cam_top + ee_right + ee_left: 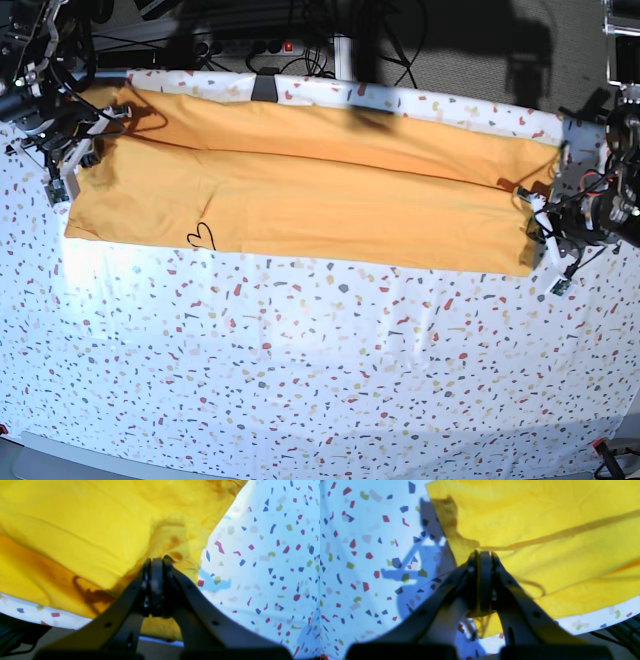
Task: Fold the T-shirt properly
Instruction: 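Release the fold and regrasp the shirt strip with both grippers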
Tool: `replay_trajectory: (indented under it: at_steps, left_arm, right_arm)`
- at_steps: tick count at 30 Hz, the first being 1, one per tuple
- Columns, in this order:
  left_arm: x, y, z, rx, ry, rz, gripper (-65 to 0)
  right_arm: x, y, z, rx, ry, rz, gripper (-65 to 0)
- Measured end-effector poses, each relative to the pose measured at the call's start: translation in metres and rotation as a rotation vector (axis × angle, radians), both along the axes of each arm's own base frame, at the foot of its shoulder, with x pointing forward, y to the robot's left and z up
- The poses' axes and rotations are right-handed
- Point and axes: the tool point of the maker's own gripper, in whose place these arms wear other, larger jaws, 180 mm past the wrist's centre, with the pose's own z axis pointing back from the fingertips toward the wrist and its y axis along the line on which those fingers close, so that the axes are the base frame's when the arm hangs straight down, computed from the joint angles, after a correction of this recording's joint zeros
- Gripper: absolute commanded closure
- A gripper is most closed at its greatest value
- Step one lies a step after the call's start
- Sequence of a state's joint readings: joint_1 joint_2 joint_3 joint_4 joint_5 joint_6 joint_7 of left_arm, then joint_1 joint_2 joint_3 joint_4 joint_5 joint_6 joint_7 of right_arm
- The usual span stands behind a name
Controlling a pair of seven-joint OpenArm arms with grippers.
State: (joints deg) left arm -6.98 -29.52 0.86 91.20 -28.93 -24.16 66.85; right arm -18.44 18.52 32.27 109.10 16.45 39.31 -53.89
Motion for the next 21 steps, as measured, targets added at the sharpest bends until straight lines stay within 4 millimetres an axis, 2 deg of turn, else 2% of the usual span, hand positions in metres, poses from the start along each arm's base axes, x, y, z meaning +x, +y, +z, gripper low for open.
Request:
replay_trajectory:
  at_steps: [3,7,12,14,16,18,21]
  left_arm:
    - [-0.008,0.0,-0.007,-0.005,0.014,0.002,0.0]
    - [-0.032,-0.001,-0.026,-0.006,0.071,0.002,0.0]
    - [-0.039,-0.006,-0.034,-0.043,0.035,0.003,0.0]
    - [-0.042,-0.008,-0.036,-0.053,0.028,0.003,-0.3]
    - [-0.041,-0.008,-0.036,-0.056,0.02,0.004,-10.7]
    - [-0.038,-0.004,-0.035,-0.024,0.005,-0.002,-19.3]
    - [-0.035,0.013,-0.037,0.076,-0.017,0.007,-22.1]
  right_arm:
    - [0.0,0.001,-0.001,0.005,0.0,-0.003,0.0]
    - [-0.003,0.01,-0.006,0.036,0.001,-0.014,0.0]
    - [-0.005,0.021,-0.013,0.077,0.004,-0.029,0.0]
    - [-0.006,0.023,-0.015,0.086,0.008,-0.034,-9.1]
    - [-0.008,0.023,-0.017,0.085,0.019,-0.037,-16.9]
    - [-0.01,0.019,-0.018,0.055,0.034,-0.043,-19.7]
    - [-0.016,0.003,-0.02,-0.031,0.068,-0.07,-19.7]
